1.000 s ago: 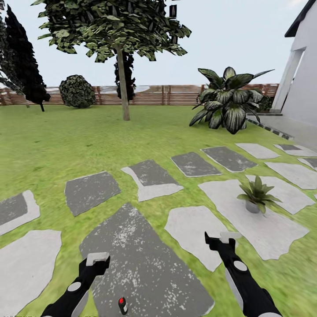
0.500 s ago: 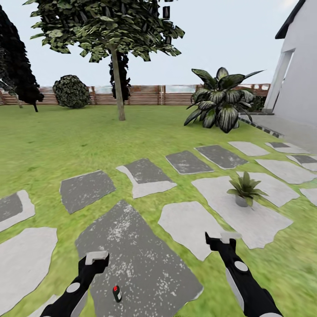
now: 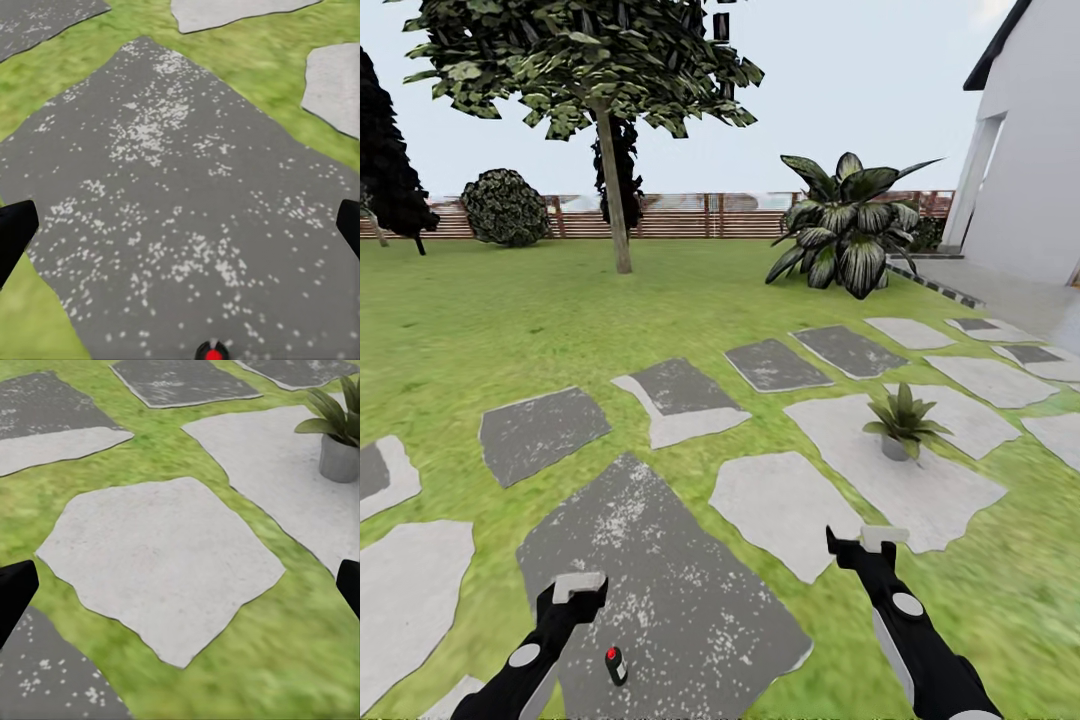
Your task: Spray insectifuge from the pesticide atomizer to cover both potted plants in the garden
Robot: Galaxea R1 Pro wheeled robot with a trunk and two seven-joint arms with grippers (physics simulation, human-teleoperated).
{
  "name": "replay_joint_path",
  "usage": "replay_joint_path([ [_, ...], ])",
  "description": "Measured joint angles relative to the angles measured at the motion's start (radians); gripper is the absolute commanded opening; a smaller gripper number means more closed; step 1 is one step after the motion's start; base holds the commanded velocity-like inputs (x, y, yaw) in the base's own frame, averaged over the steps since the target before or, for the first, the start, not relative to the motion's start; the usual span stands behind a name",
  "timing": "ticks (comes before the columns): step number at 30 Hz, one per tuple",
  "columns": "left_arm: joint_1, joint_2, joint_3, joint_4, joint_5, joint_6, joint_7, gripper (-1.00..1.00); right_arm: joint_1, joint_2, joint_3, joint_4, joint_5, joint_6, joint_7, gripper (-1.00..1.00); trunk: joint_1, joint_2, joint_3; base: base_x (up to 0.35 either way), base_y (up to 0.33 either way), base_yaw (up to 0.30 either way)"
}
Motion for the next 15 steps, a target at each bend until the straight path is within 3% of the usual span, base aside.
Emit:
replay_joint_path([
  [7,0.006,-0.002,-0.003,0.027,-0.007,-0.003,-0.001,1.0,0.0,0.0,0.0,0.001,0.0,0.0,0.0,1.0,0.027,-0.049,-0.022,0.0,0.0,-0.01],
  [15,0.006,-0.003,-0.005,0.035,-0.006,-0.004,-0.001,1.0,0.0,0.0,0.0,0.0,-0.001,-0.001,-0.001,1.0,0.058,-0.105,-0.051,0.0,0.0,-0.138],
])
